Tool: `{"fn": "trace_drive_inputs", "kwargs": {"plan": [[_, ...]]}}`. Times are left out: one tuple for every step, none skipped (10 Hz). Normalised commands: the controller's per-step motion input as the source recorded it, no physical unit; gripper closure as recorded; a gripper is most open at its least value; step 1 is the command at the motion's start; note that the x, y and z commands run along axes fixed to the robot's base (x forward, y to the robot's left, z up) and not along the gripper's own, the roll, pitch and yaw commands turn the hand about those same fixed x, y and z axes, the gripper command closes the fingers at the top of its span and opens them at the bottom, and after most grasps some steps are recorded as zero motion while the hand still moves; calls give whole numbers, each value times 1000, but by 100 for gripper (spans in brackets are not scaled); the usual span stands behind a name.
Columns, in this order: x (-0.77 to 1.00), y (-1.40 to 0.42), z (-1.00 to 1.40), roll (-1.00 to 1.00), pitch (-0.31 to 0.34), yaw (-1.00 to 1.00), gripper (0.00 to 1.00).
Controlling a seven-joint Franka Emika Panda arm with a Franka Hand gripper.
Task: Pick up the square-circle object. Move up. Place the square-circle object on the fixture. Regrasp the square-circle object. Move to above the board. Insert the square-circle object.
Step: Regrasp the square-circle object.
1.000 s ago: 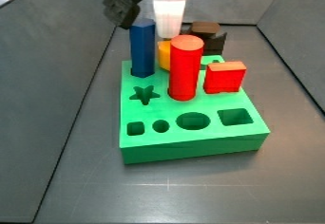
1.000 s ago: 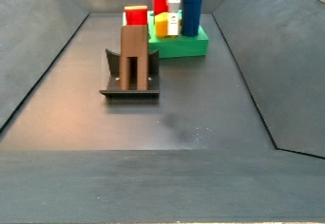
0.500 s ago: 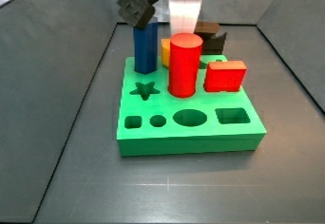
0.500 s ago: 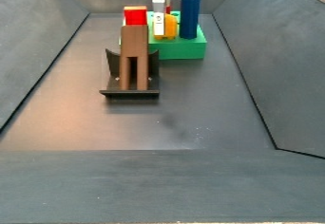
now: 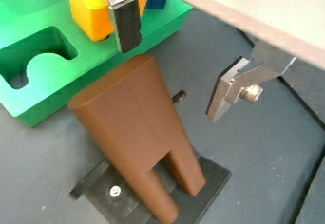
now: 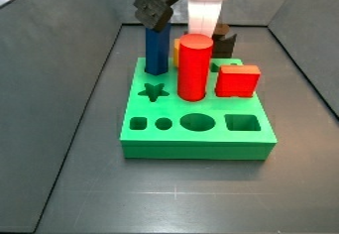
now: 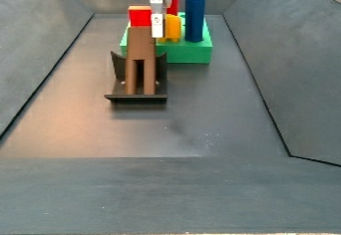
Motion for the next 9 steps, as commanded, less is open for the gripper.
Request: {"fn": "trace_drive_inputs", "kwargs": {"plan": [[818,-19,1,-31,212,54,0],[774,-18,0,-30,219,54,0],[729,-18,3,-30,224,57,0],[687,-18,6,-29,228,61,0],[658,-18,5,-29,231,61,0],[599,-17,-4,-25,237,64,0],[564,-16,-3,-24,237,62,0],[526,-16,-3,-30,227,66,0],[474,-16,-3,-35,225,67,0]]}}
